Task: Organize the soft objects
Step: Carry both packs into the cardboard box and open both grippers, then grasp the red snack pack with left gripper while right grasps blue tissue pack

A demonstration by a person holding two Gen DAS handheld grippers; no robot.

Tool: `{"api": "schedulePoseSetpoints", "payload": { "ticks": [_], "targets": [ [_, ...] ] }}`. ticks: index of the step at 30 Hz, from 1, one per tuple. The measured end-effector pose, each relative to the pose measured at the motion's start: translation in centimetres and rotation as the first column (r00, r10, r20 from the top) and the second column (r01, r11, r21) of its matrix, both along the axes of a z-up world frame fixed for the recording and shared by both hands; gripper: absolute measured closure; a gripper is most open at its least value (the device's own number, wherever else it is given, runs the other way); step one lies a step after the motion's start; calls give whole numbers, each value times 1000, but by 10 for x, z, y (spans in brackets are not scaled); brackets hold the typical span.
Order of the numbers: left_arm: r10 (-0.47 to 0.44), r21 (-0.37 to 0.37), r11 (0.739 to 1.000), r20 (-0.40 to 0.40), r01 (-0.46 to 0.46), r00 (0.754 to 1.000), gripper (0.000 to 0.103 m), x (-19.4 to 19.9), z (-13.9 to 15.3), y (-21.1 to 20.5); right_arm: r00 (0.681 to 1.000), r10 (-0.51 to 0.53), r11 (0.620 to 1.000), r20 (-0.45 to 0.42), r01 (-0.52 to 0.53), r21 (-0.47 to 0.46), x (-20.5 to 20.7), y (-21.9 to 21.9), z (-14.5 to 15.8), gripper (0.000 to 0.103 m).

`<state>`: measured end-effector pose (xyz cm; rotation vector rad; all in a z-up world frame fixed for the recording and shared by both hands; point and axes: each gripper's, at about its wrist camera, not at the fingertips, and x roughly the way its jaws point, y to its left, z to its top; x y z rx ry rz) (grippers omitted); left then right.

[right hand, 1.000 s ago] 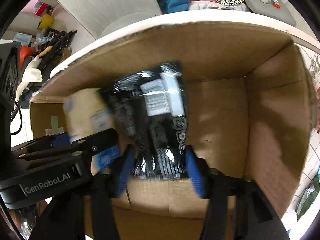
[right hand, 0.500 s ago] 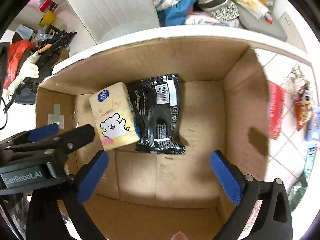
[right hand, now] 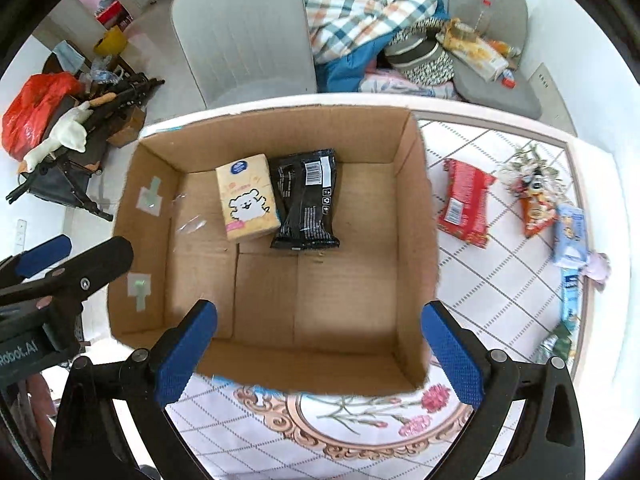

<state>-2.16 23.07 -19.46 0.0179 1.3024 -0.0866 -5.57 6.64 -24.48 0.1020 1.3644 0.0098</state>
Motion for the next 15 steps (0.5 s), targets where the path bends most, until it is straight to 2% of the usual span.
{"api": "schedulePoseSetpoints", "payload": {
  "ticks": [3,9,15],
  "targets": [
    [-6,24,1000,39,5,999,3,-20,18,-1,999,-3,1000,32,3,11,-24,-3,19,0],
    [18,-11,1000,50,-18,999,3,-57,40,-2,996,11,999,83,-15,38,-67,-8,54,0],
    [59,-26,998,61,-57,996,3,-78,56,-10,994,24,996,105,-33,86,-87,-20,73,0]
  ]
}}
